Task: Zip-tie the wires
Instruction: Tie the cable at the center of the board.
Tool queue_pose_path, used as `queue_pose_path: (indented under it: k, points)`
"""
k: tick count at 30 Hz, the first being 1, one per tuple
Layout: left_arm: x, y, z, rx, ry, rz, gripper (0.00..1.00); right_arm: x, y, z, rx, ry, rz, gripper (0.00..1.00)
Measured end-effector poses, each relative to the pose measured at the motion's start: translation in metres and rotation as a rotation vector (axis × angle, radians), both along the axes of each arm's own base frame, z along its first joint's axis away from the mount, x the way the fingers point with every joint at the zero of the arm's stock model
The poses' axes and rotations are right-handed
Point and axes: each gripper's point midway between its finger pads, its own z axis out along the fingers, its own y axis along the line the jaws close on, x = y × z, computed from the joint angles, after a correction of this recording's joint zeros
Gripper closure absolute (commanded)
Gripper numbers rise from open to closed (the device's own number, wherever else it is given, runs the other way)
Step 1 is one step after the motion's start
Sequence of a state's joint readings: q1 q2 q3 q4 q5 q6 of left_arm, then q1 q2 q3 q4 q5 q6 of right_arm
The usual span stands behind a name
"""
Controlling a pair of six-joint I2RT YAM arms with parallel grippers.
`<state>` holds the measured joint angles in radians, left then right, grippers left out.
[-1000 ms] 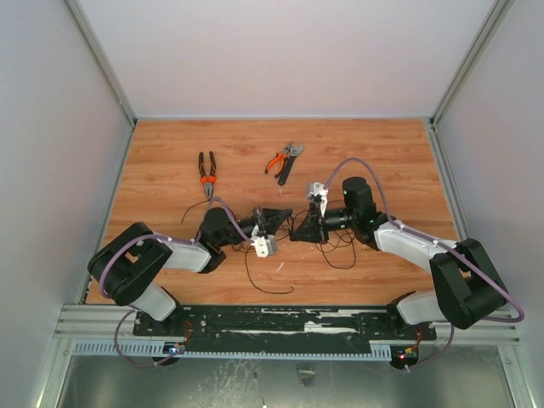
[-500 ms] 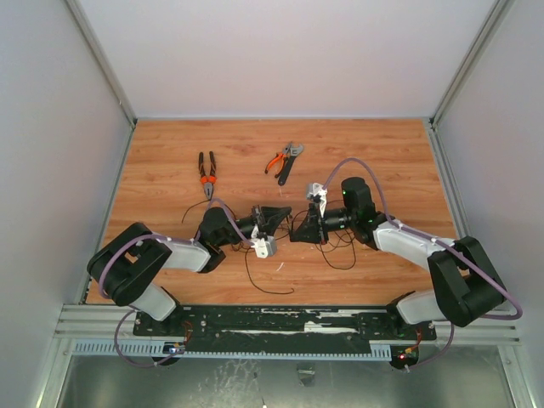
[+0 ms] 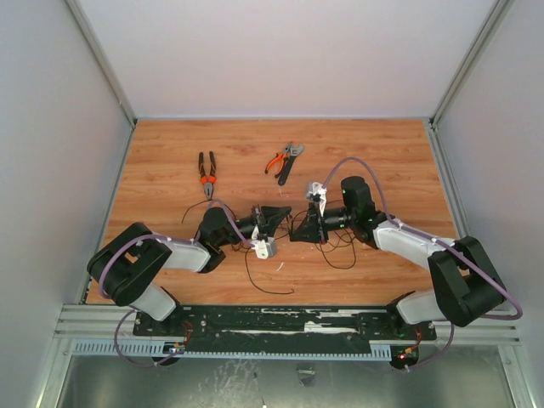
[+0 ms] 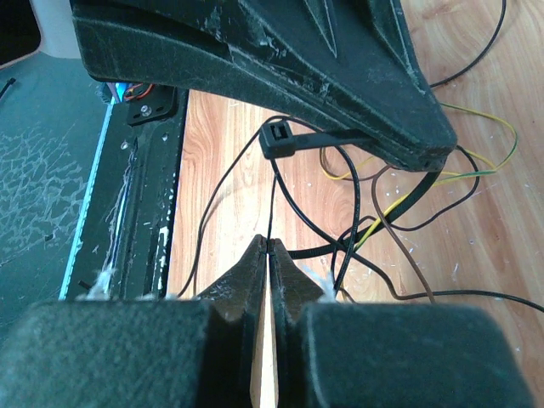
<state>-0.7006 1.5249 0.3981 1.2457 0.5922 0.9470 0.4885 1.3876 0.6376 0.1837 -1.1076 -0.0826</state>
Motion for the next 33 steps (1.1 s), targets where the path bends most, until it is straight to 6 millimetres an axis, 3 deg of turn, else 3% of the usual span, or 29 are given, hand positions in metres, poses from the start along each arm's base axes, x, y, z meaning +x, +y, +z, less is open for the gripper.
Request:
queue_pose_path:
  k: [17, 33]
  points:
    - [0.002, 0.001, 0.001, 0.012, -0.038, 0.011, 1.0, 0.002, 0.005, 0.007, -0.009, -0.001, 0.009, 1.0]
    - [-0.002, 0.007, -0.014, 0.037, -0.008, 0.019, 1.0, 0.005, 0.0, -0.009, -0.079, 0.033, -0.02, 1.0]
